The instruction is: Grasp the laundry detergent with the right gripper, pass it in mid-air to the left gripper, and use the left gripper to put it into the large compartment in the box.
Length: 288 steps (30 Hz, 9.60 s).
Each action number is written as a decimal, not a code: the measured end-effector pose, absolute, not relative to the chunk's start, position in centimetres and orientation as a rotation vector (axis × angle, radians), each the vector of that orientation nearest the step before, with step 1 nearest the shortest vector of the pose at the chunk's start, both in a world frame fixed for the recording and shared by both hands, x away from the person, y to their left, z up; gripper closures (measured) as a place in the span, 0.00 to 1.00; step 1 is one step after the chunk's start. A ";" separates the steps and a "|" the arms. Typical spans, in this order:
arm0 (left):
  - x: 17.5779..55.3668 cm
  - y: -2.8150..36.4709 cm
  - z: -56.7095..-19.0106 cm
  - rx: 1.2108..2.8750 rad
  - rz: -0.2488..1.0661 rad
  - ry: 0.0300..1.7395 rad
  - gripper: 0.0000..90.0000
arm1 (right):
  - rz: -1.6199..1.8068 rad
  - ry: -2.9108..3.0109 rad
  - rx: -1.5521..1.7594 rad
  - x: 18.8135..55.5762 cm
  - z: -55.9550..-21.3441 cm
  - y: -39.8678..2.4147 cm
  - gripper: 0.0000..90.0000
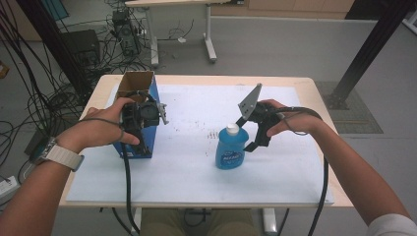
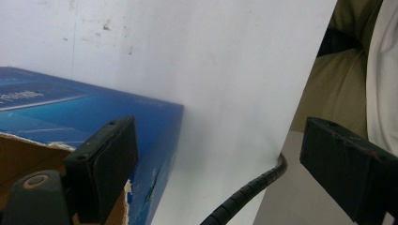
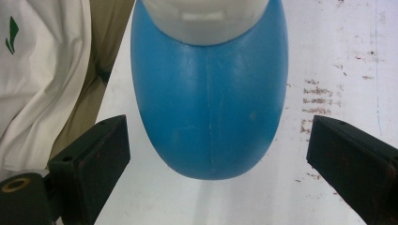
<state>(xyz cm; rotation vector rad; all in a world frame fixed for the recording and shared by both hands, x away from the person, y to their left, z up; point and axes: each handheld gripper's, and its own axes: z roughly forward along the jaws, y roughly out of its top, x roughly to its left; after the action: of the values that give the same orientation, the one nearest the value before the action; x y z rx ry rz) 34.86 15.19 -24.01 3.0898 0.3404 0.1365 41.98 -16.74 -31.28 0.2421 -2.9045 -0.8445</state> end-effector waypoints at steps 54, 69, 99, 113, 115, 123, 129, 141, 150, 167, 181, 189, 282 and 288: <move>34.9 15.3 -23.8 3.081 0.151 0.349 0.14 | -0.855 -2.908 0.222 42.1 -31.1 -17.0 0.07; 35.0 15.5 -23.8 3.082 0.152 0.349 0.14 | -0.861 -2.904 0.222 42.2 -31.1 -17.0 0.07; 35.1 15.3 -23.9 3.083 0.153 0.337 0.14 | -0.860 -2.904 0.217 42.2 -31.1 -17.0 0.07; 35.1 15.4 -24.0 3.076 0.153 0.347 0.14 | -0.858 -2.904 0.220 42.2 -31.1 -16.9 0.08; 35.1 15.4 -24.0 3.075 0.153 0.346 0.14 | -0.858 -2.903 0.220 42.2 -31.1 -16.9 0.08; 35.1 15.4 -24.1 3.080 0.156 0.349 0.14 | -0.857 -2.902 0.218 42.3 -31.2 -16.8 0.08; 35.2 15.5 -24.1 3.087 0.147 0.342 0.15 | -0.856 -2.902 0.222 42.3 -31.2 -16.8 0.08; 35.2 15.4 -24.1 3.087 0.150 0.336 0.15 | -0.861 -2.902 0.221 42.3 -31.1 -16.8 0.08; 35.2 15.5 -24.1 3.087 0.152 0.347 0.15 | -0.861 -2.901 0.226 42.2 -31.2 -16.7 0.08; 35.2 15.7 -24.2 3.086 0.154 0.346 0.15 | -0.870 -2.900 0.229 42.1 -31.5 -16.5 0.08; 35.2 15.6 -24.4 3.077 0.150 0.356 0.15 | -0.904 -2.888 0.231 41.8 -32.3 -16.3 0.08; 35.3 15.5 -24.6 3.073 0.154 0.350 0.15 | -0.924 -2.876 0.210 41.6 -33.0 -16.4 0.10; 35.4 15.4 -25.3 3.069 0.138 0.348 0.15 | -1.159 -2.781 0.155 41.2 -36.8 -16.6 0.21; 35.4 15.3 -25.3 3.072 0.136 0.345 0.15 | -1.178 -2.773 0.153 41.2 -37.0 -16.7 0.21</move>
<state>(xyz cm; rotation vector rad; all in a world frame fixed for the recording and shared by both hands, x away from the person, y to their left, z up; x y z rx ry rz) 35.43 15.33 -25.33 3.0716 0.3450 0.1360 41.16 -16.74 -37.02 0.1528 -2.7733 -1.1775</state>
